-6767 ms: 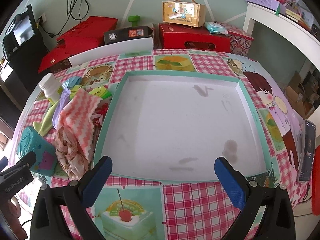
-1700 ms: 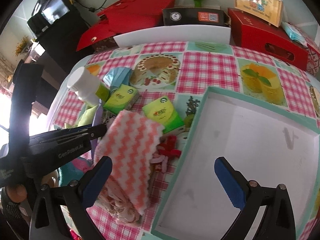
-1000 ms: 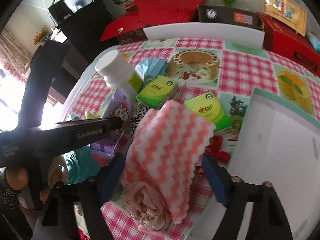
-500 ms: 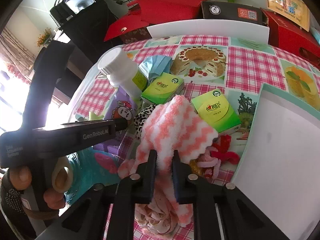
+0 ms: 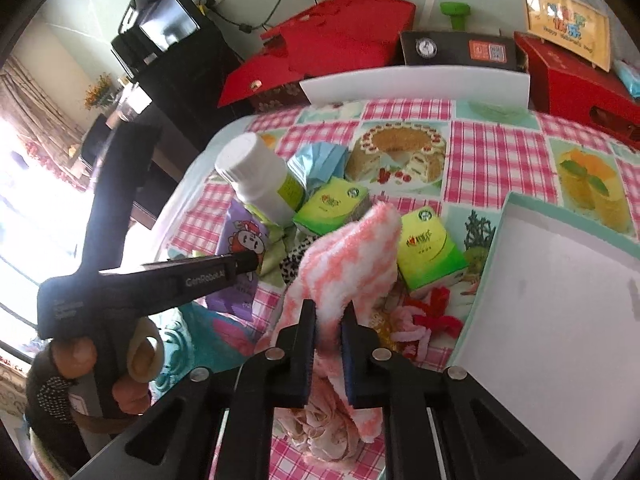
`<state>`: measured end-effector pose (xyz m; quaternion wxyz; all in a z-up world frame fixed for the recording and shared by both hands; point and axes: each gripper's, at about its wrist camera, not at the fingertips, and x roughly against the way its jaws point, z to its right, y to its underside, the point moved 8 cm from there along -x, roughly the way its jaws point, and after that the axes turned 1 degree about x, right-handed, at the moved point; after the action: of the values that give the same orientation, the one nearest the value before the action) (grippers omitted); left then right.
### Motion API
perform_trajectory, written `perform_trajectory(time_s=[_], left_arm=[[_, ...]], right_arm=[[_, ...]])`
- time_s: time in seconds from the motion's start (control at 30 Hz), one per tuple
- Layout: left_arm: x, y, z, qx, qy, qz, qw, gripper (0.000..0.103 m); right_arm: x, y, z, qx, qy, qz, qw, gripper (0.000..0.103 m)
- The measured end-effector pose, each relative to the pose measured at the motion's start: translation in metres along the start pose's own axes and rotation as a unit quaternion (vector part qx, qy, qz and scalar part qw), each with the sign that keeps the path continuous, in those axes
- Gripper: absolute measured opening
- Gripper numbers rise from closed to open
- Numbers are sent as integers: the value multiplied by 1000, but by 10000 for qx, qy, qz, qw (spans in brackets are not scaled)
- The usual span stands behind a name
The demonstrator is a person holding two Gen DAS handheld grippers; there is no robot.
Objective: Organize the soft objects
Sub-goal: 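Lift the purple packet and pink towel and carry both over the white tray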
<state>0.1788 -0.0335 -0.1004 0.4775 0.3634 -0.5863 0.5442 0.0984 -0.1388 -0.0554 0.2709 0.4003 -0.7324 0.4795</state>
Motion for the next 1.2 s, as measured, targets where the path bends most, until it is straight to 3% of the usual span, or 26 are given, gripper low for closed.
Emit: perform_trajectory(time_s=[0.57, 0.9, 1.2], left_arm=[[56, -5, 0, -19, 199, 688, 9974, 10], [119, -6, 11, -223, 300, 1441, 9888, 10], [154, 1, 45, -611, 485, 1842, 9798, 10]], right_arm=[[38, -17, -8, -59, -286, 535, 9981, 9], [108, -33, -15, -58, -479, 1470, 9880, 9], [170, -40, 11, -347, -357, 2204, 9741, 9]])
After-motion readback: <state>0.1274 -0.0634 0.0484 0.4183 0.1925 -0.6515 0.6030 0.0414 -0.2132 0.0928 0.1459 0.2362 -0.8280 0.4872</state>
